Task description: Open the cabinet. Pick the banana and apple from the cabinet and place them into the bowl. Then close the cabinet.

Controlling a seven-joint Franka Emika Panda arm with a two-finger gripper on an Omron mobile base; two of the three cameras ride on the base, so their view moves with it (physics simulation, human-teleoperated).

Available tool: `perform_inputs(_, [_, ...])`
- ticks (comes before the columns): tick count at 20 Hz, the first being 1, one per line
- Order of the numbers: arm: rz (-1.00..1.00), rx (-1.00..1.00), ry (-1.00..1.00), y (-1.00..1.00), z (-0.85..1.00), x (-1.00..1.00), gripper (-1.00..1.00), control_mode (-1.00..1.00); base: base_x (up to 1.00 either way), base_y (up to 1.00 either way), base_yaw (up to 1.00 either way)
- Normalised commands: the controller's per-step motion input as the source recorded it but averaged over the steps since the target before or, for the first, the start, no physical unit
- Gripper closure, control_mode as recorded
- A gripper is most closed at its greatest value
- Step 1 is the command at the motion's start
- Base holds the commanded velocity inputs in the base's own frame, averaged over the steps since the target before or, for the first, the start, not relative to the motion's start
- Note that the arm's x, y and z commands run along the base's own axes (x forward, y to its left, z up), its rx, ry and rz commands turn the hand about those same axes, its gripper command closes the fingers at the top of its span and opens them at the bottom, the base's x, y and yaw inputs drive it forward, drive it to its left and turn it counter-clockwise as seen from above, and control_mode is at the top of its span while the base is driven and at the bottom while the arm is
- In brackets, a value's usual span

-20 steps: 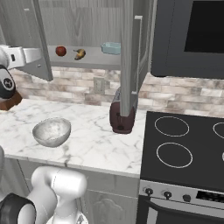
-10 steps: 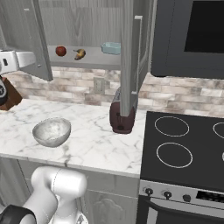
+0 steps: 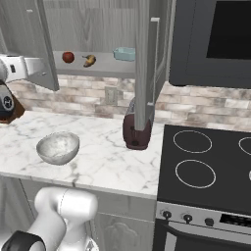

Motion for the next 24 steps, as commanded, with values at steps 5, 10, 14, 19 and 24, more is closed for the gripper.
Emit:
perform_inputs(5, [0.17,0.1,0.03,-0.38,0.0,0.0,1.0,-1.0,0.0,0.0,0.0])
perform_inputs(10, [0.09,0.1,0.0,-0.31,0.0,0.0,1.0,-1.0,0.0,0.0,0.0])
perform_inputs(14, [0.15,0.11,0.0,-0.15,0.0,0.09,1.0,-1.0,0.0,0.0,0.0])
perform_inputs(19, [0.2,0.07,0.08,0.0,0.0,0.42,1.0,-1.0,0.0,0.0,0.0])
perform_inputs(24, [0.18,0.02,0.18,0.0,0.0,0.48,1.0,-1.0,0.0,0.0,0.0])
